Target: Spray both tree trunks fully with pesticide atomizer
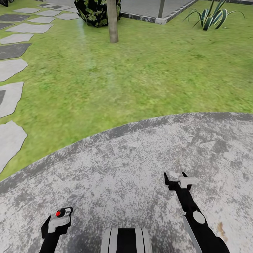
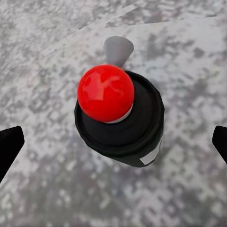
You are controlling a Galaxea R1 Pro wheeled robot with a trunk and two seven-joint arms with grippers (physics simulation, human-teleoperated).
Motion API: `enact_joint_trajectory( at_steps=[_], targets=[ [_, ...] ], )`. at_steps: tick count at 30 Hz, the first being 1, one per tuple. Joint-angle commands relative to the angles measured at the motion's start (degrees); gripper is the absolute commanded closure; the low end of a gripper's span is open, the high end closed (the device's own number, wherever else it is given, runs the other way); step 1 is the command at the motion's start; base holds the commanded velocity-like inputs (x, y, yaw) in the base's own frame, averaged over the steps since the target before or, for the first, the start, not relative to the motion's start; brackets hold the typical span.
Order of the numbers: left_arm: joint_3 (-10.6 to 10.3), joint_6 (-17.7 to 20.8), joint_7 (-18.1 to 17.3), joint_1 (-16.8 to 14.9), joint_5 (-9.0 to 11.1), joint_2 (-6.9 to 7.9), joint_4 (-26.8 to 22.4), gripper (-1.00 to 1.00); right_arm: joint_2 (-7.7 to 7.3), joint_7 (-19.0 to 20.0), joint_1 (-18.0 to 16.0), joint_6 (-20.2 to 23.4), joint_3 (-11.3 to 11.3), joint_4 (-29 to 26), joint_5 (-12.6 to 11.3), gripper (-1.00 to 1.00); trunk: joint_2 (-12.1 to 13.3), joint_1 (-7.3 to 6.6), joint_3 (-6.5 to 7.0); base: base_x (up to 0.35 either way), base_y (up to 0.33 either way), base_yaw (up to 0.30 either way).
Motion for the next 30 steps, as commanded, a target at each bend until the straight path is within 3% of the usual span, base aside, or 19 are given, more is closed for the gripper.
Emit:
enact_joint_trajectory(
  at_steps=[1, 21, 22, 30],
  targets=[
    [0.01, -0.17, 0.28, -0.03, -0.24, 0.0, 0.04, -1.0, -0.01, -0.02, -0.02, -0.16, 0.02, 0.02, -0.1, -1.0, -0.01, -0.01, -0.03, 0.0, 0.0, 0.0],
    [-0.05, -0.17, 0.27, -0.03, -0.24, -0.02, -0.05, -1.0, -0.01, -0.03, -0.02, -0.17, 0.02, 0.07, -0.02, -1.0, -0.01, -0.01, -0.03, 0.024, 0.0, 0.0],
    [-0.06, -0.17, 0.27, -0.03, -0.24, -0.02, -0.05, 1.0, -0.01, -0.03, -0.02, -0.16, 0.02, 0.06, -0.02, -1.0, -0.01, -0.01, -0.03, 0.0, 0.0, 0.0],
    [-0.04, -0.17, 0.27, -0.02, -0.24, -0.05, -0.02, 1.0, -0.01, -0.06, -0.02, -0.14, 0.02, 0.07, -0.02, -1.0, -0.01, -0.01, -0.03, 0.0, 0.0, 0.0]
  ],
)
